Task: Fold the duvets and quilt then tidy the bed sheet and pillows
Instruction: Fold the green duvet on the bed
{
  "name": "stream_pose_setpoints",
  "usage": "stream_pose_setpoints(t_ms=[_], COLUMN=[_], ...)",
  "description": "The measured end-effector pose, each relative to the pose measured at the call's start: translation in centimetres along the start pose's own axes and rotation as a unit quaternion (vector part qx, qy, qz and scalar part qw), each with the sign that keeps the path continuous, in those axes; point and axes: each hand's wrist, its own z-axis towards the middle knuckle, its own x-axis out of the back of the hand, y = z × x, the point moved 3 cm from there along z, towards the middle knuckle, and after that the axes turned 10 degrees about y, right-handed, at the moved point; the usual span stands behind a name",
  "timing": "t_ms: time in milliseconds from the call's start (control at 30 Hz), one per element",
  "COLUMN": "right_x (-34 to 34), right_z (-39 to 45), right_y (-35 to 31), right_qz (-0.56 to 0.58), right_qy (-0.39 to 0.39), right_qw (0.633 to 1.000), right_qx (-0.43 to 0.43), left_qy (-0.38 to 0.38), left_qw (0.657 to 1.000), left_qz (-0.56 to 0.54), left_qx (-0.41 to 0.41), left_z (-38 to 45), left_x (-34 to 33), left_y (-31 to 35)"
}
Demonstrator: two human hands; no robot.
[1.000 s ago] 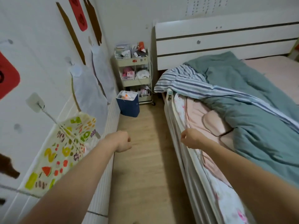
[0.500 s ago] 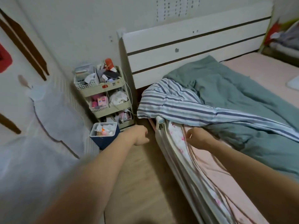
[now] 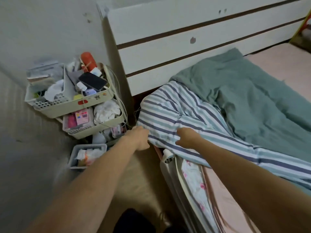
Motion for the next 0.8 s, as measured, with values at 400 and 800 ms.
stream_pose_setpoints(t_ms=[400,800], right_x=[-5.7,-5.9], right_z=[18.1,25.5], right_y=[2.1,7.7], right_qz=[-0.055,0.175], right_qy=[-0.026,0.079], right_qw=[0.986,0.94], right_qx=[-0.157,-0.281], left_qy=[-0.086,-0.143], left_qw=[0.983,0.965], left_qz=[0.055,0.074], left_qx=[-0.152,-0.209], left_z=[25.1,34.2], left_x=[2.0,0.4], left_y=[-3.4,-1.9])
